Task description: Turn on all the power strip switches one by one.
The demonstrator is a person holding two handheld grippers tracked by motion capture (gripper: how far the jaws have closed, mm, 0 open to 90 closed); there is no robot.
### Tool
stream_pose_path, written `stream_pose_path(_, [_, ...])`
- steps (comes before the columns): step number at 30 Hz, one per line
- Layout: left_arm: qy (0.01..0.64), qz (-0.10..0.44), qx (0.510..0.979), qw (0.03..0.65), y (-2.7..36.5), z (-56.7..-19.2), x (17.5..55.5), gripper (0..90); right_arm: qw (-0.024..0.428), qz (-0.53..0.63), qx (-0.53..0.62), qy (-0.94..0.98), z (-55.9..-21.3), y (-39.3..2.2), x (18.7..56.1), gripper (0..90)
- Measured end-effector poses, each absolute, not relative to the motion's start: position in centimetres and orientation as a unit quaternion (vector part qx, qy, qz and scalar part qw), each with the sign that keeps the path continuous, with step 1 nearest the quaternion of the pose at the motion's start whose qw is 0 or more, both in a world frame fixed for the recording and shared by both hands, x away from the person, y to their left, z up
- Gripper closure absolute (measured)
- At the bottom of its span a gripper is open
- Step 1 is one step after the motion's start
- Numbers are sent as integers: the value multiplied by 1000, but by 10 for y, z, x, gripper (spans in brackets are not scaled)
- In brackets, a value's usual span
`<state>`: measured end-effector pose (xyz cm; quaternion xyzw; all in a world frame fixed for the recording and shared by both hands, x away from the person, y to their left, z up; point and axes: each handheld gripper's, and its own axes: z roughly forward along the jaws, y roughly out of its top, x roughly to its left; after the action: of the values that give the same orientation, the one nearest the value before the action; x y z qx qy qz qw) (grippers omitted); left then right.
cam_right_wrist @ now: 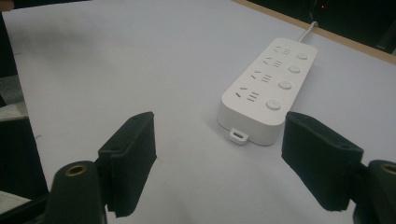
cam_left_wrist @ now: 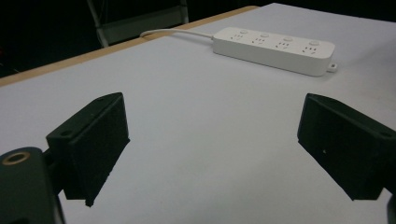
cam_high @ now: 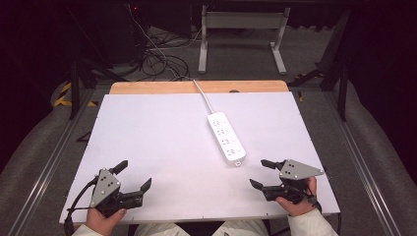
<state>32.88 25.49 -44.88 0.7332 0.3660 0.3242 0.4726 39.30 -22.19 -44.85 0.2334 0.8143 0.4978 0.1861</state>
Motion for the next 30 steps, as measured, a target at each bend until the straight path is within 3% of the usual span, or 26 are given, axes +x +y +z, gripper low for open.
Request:
stream_pose_path(9, [355, 332, 739, 466, 251, -449, 327, 92, 190, 497, 230, 815, -447, -221, 392, 282])
stream_pose_path(20, [360, 334, 735, 467, 254, -447, 326, 95, 186, 490, 231, 819, -444, -217, 398, 399])
stream_pose_path(26, [358, 338, 736, 464, 252, -446, 325, 96, 177, 479, 259, 820, -433, -218, 404, 770])
stream_pose_path(30, [356, 341, 737, 463, 252, -446, 324, 96, 175, 471, 266, 823, -422, -216, 410, 899])
